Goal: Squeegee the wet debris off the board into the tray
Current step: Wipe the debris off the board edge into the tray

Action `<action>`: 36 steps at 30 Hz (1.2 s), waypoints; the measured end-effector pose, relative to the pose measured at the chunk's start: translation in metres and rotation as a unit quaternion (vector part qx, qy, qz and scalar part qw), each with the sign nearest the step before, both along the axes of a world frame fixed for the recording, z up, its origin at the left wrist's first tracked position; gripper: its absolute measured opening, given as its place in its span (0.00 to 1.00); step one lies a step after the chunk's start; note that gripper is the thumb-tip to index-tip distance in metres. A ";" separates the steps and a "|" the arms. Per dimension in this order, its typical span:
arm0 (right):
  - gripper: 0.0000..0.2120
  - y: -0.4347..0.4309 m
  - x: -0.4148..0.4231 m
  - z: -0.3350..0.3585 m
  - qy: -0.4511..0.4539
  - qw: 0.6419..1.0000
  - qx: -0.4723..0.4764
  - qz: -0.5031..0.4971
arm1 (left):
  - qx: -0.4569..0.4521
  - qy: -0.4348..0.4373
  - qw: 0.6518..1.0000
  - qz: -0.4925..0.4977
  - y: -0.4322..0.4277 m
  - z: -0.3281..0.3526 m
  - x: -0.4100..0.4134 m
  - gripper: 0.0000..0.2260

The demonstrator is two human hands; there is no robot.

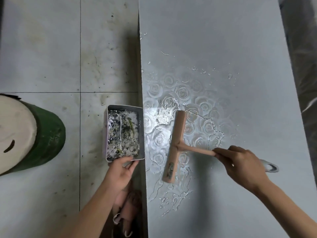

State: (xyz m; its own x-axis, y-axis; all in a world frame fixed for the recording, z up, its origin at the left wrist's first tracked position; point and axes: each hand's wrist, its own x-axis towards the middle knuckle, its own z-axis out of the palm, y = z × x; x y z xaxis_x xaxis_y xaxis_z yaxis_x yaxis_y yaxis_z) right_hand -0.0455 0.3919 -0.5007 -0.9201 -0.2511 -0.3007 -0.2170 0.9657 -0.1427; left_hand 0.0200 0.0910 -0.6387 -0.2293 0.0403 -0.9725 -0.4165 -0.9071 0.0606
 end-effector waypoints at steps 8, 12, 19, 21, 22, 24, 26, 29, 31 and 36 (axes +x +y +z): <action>0.08 -0.013 -0.010 0.003 0.006 1.000 -0.017 0.019 | 0.012 0.007 1.000 0.008 -0.001 -0.007 0.000 0.10; 0.07 -0.023 -0.002 -0.002 0.007 1.000 0.006 0.007 | 0.016 0.004 1.000 0.007 0.001 -0.012 0.002 0.11; 0.08 -0.024 0.003 -0.006 0.007 1.000 -0.001 -0.001 | 0.019 0.036 0.999 -0.027 -0.002 -0.020 0.009 0.16; 0.08 -0.015 0.009 -0.002 0.011 1.000 0.009 -0.002 | 0.017 0.040 0.998 -0.046 -0.004 -0.020 0.011 0.16; 0.08 -0.013 0.012 -0.001 0.012 1.000 0.015 -0.008 | 0.016 0.036 0.998 -0.051 -0.005 -0.019 0.013 0.13; 0.08 -0.017 0.018 -0.004 0.010 0.999 0.019 -0.025 | 0.013 0.031 0.998 -0.051 -0.004 -0.019 0.015 0.10; 0.08 -0.032 0.021 -0.011 0.015 0.999 0.010 -0.029 | 0.009 0.027 0.998 -0.048 -0.003 -0.019 0.016 0.11; 0.08 -0.055 0.014 -0.021 0.036 0.999 -0.004 -0.017 | 0.014 0.033 0.998 -0.043 0.000 -0.021 0.018 0.09; 0.08 -0.058 0.008 -0.020 0.044 0.999 -0.006 -0.009 | 0.017 0.035 0.999 -0.038 0.000 -0.022 0.019 0.09; 0.08 -0.033 0.011 -0.001 0.034 0.999 0.011 -0.014 | 0.018 0.039 0.998 -0.042 0.001 -0.019 0.022 0.09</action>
State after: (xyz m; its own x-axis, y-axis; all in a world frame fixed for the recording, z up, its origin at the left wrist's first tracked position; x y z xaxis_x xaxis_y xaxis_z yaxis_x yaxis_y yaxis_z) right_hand -0.0349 0.3586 -0.5020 -0.9454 -0.2183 -0.2422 -0.1976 0.9744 -0.1071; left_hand 0.0416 0.0921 -0.6573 -0.2992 0.0960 -0.9493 -0.4856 -0.8718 0.0649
